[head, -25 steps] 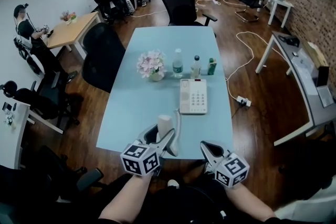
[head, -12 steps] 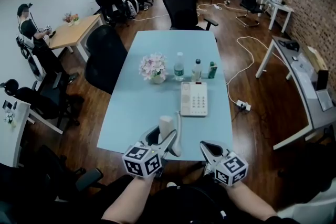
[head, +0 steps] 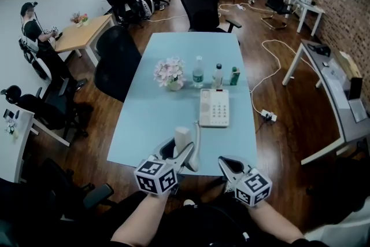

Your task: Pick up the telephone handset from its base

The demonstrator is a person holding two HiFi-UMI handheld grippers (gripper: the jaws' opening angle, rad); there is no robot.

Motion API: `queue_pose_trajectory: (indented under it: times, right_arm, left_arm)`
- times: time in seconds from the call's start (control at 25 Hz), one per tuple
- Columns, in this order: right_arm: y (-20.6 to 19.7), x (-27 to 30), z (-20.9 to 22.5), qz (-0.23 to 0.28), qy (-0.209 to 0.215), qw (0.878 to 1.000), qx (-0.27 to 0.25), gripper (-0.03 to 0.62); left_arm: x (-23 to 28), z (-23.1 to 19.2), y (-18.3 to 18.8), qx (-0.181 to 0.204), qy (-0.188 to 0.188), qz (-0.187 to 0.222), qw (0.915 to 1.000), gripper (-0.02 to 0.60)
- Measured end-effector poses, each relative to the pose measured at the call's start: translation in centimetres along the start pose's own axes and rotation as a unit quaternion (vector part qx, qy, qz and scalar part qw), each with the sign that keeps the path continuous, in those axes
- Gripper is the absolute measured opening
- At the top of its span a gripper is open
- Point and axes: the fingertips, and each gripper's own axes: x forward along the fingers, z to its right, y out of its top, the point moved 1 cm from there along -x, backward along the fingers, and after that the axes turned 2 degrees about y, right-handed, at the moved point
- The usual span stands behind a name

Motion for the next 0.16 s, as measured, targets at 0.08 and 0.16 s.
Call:
queue_pose_trajectory:
  times: [0.08,0.16]
  right_arm:
    - [-0.05,0.03,-0.07,0.002,0.001,1.000,0.001,0.014]
    - [0.08,-0.02,-0.18,0.006,0.000,1.000,0.002,0.012]
  left_arm:
    - [-0.07,-0.11,0.05,0.002,0.001,0.000,1.0000,0.241]
    - [-0.14,-0.21,0.06,0.003,0.003,-0.001,1.0000,0.241]
